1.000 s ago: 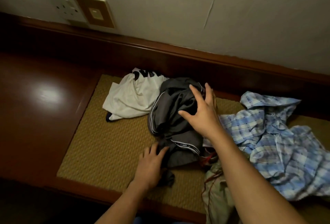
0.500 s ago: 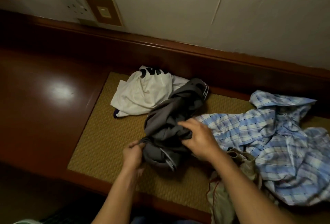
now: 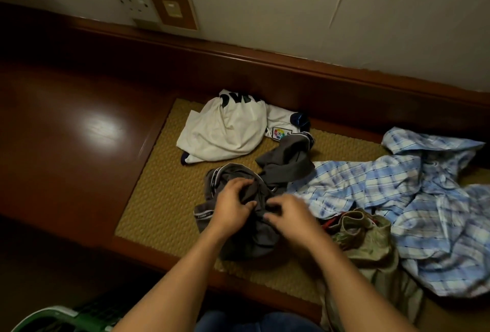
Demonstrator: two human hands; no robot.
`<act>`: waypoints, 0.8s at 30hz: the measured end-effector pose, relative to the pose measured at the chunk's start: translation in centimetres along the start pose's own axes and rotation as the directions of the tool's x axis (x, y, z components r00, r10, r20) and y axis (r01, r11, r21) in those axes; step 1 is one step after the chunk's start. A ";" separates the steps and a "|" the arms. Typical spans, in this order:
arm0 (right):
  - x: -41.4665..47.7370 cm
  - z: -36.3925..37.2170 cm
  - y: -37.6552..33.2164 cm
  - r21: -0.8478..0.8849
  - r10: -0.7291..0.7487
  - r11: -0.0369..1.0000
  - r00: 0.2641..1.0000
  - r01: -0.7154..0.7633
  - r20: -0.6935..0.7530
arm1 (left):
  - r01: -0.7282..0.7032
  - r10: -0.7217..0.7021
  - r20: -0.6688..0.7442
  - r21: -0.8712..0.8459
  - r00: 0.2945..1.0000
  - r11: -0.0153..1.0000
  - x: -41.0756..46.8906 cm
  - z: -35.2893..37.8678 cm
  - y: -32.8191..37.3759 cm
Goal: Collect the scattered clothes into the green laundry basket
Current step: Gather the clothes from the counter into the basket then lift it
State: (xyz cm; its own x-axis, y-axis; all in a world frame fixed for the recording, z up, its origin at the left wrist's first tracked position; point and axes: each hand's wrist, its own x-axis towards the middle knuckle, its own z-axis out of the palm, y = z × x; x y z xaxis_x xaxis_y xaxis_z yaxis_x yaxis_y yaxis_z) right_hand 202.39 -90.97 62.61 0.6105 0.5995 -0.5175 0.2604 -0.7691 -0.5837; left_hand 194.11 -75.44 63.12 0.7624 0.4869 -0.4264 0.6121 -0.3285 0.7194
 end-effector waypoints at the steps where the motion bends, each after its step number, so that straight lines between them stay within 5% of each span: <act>1: 0.4 -1.7 0.2 0.021 0.022 1.000 0.996 -0.021 -0.091 | -0.031 0.031 0.014 0.040 0.999 0.999 0.2 0.4 -0.3; 5: 4.5 -7.2 0.8 0.005 0.095 0.995 0.896 -0.103 -0.434 | -0.081 0.076 0.058 0.078 0.995 0.994 0.0 0.5 -0.8; 8: 8.6 -7.8 1.6 0.083 0.220 0.975 0.932 -0.205 -0.287 | -0.178 0.147 0.117 0.327 0.982 0.928 -1.3 0.7 -1.9; 10: 9.7 -6.5 1.4 0.098 0.191 0.979 0.970 -0.178 -0.150 | -0.152 0.132 0.076 0.532 0.988 0.833 -2.8 1.0 -2.6; 12: 9.4 -5.1 0.4 0.099 0.104 0.991 0.979 -0.088 -0.173 | -0.086 0.106 -0.004 0.562 0.994 0.823 -3.9 1.1 -2.8; 16: 5.7 -2.6 -2.9 0.273 -0.104 0.952 0.985 0.139 -0.140 | -0.055 0.040 0.050 0.363 0.998 0.930 -3.8 0.8 -4.6; 18: 3.3 -0.6 -3.8 0.260 -0.224 0.937 0.973 0.233 -0.064 | -0.030 0.024 0.122 0.050 0.992 0.998 -3.4 -0.6 -5.4; 20: 1.5 0.4 -3.8 0.282 -0.246 0.931 0.969 0.232 0.012 | -0.019 0.062 0.142 -0.283 0.988 0.959 -3.4 -2.1 -6.4; 24: 1.5 0.0 -4.2 0.245 -0.152 0.959 0.988 0.144 0.013 | 0.129 -0.142 -0.050 -0.213 0.989 0.969 -3.8 -3.8 -9.3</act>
State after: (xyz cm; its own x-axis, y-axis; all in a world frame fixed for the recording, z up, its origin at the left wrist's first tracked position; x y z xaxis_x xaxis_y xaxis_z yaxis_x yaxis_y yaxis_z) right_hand 202.23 -86.81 64.30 0.5539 0.7122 -0.4311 0.1542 -0.5966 -0.7876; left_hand 184.72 -71.18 60.14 0.6561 0.5684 -0.4964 0.6462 -0.0834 0.7586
